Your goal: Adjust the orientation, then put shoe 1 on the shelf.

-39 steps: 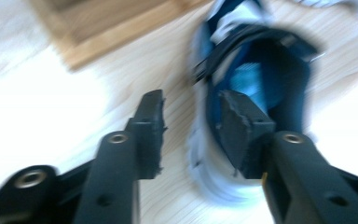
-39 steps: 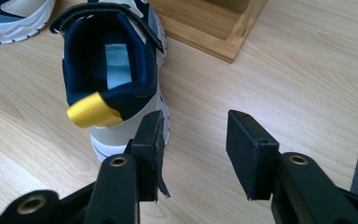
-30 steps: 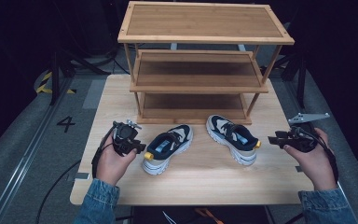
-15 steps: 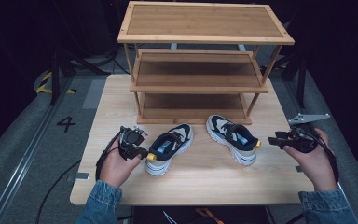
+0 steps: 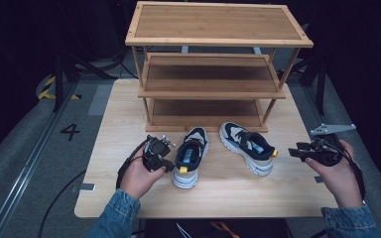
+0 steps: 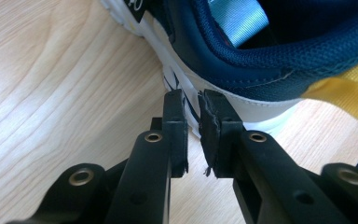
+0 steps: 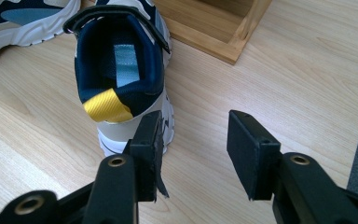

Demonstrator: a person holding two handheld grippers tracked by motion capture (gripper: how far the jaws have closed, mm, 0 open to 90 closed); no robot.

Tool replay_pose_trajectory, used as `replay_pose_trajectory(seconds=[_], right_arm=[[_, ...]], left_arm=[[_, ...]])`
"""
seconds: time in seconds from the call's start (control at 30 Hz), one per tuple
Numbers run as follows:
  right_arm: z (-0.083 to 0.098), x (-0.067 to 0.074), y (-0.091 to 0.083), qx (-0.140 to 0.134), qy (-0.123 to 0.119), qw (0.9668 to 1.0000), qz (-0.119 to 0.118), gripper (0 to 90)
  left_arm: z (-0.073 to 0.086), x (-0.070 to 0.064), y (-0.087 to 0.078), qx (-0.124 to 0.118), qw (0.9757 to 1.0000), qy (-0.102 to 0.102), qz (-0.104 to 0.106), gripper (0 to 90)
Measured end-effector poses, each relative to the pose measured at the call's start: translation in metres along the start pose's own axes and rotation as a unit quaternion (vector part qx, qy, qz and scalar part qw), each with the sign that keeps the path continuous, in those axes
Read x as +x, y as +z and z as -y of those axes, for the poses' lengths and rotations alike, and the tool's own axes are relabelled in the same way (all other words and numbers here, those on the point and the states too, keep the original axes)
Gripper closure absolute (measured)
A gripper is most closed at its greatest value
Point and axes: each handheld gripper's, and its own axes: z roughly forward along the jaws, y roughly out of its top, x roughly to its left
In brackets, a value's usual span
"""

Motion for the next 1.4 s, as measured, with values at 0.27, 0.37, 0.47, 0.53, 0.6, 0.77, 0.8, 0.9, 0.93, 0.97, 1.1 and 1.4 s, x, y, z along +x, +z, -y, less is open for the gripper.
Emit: replay_pose_trajectory(seconds=[0.27,0.37,0.47,0.53,0.6,0.77,0.8,0.9,0.93,0.97,1.1,1.4], right_arm=[[0.004,0.000,0.000,0.005,0.001,1.0000,0.001,56.5],[0.003,0.001,0.001,0.005,-0.001,1.0000,0.000,56.5],[0.003,0.001,0.002,0.006,-0.003,1.0000,-0.001,56.3],[0.002,0.001,0.003,0.006,-0.001,1.0000,-0.002,55.5],[0.001,0.000,0.005,0.005,0.003,1.0000,-0.006,55.0],[0.000,0.000,0.008,0.009,0.007,0.9999,-0.010,54.6],[0.000,0.000,0.008,0.007,0.007,0.9999,-0.010,54.5],[-0.003,0.002,0.006,0.002,0.007,0.9999,-0.011,54.4],[-0.003,0.002,0.006,0.002,0.005,0.9999,-0.011,54.4],[-0.003,0.003,0.007,0.002,0.001,0.9999,-0.012,54.4],[-0.002,0.004,0.009,0.006,-0.001,0.9999,-0.012,54.4],[-0.002,0.004,0.009,0.003,-0.006,0.9999,-0.009,52.4]], left_arm=[[-0.008,-0.011,0.006,0.007,0.9998,0.015,0.009,77.7],[-0.009,-0.013,0.007,0.005,0.9998,0.019,0.005,76.7],[-0.008,-0.014,0.004,-0.001,0.9998,0.018,0.006,73.3],[-0.007,-0.014,0.001,-0.004,0.9998,0.019,0.005,71.3],[-0.006,-0.017,-0.008,-0.016,0.9997,0.019,0.006,67.6],[-0.009,-0.025,-0.026,-0.033,0.9991,0.025,-0.013,53.3],[-0.010,-0.029,-0.030,-0.038,0.9987,0.029,-0.019,50.3],[-0.011,-0.037,-0.038,-0.048,0.9980,0.036,-0.017,44.8],[-0.012,-0.039,-0.040,-0.049,0.9977,0.045,-0.013,44.3],[-0.013,-0.043,-0.041,-0.051,0.9976,0.045,-0.015,43.0],[-0.021,-0.053,-0.039,-0.062,0.9950,0.075,-0.023,39.5],[-0.037,-0.062,-0.023,-0.056,0.9945,0.088,0.004,38.2]])
